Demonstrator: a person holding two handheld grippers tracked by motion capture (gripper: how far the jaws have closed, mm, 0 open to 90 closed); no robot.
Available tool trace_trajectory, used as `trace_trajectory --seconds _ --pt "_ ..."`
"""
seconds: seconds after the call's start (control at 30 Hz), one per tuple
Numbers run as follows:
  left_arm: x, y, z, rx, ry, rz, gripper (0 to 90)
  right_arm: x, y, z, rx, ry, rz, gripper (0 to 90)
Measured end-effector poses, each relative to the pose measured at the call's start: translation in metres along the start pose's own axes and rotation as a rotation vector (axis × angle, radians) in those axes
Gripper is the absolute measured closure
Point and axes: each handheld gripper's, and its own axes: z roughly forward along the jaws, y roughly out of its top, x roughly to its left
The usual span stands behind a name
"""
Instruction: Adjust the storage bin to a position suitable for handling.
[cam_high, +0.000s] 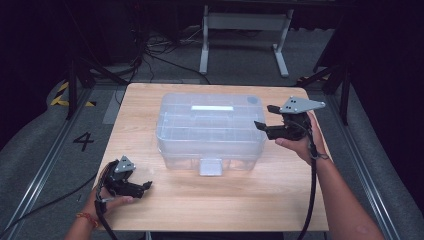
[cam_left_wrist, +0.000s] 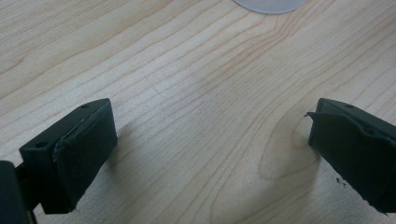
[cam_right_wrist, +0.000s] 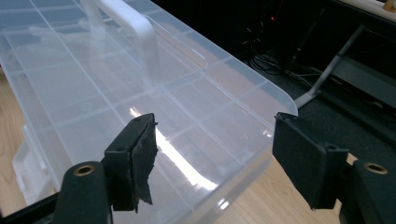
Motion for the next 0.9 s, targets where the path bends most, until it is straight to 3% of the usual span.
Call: trace_trajectory --seconds 0.57,0.9 --pt "0.000 0.000 0.000 0.001 -0.002 0.003 1.5 0.010 0.024 0.024 0.027 0.054 -0.035 32.5" --pt "0.000 0.000 0.000 0.001 0.000 0.002 1.5 0.022 0.036 0.044 0.069 0.083 -0.080 34.9"
